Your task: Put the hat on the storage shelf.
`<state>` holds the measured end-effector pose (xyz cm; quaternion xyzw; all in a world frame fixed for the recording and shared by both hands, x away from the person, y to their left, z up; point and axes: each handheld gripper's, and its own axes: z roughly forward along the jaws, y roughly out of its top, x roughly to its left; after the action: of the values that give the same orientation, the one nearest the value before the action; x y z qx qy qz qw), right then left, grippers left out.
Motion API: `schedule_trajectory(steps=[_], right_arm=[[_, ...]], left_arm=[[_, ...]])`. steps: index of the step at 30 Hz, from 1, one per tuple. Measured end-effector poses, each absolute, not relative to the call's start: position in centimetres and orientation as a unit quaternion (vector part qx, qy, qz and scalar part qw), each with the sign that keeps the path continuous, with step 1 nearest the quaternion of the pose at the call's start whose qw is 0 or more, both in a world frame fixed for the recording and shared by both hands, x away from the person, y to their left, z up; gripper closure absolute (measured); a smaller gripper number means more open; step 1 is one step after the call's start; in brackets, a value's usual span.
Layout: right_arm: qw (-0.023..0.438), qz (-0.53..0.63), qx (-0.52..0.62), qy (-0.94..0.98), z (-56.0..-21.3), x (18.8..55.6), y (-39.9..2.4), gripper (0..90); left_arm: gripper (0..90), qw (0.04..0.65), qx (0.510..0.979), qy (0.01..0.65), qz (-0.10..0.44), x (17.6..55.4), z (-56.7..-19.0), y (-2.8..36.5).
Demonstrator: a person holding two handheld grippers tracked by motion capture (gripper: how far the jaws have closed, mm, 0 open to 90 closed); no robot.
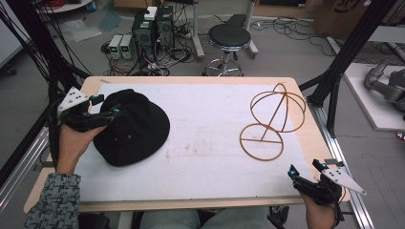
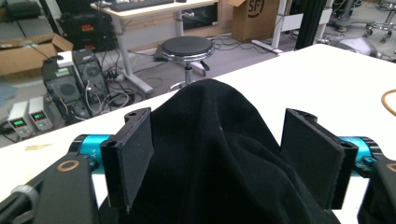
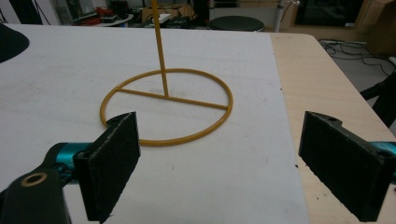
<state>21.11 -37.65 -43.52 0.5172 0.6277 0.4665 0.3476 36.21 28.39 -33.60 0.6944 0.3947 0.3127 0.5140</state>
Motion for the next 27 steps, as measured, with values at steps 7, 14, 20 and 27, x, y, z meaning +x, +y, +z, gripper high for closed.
schedule_trajectory(steps=[7,14,20,27], right_arm=[[0.354,0.465,0.525,0.619,-43.5,19.9,-38.4,12.3],[0.36,0.463,0.525,0.617,-43.5,19.2,-38.7,12.3],[0.361,0.46,0.528,0.615,-43.5,18.9,-38.9,12.3],[0.361,0.459,0.528,0.616,-43.5,18.8,-38.9,12.3]], left_arm=[[31.0,0.516,0.682,0.409,0.317,37.7,-34.2,28.7],[36.4,0.527,0.681,0.419,0.287,38.7,-34.8,29.3],[46.9,0.522,0.688,0.42,0.279,39.0,-35.2,29.0],[67.5,0.52,0.697,0.407,0.28,39.0,-35.3,28.8]])
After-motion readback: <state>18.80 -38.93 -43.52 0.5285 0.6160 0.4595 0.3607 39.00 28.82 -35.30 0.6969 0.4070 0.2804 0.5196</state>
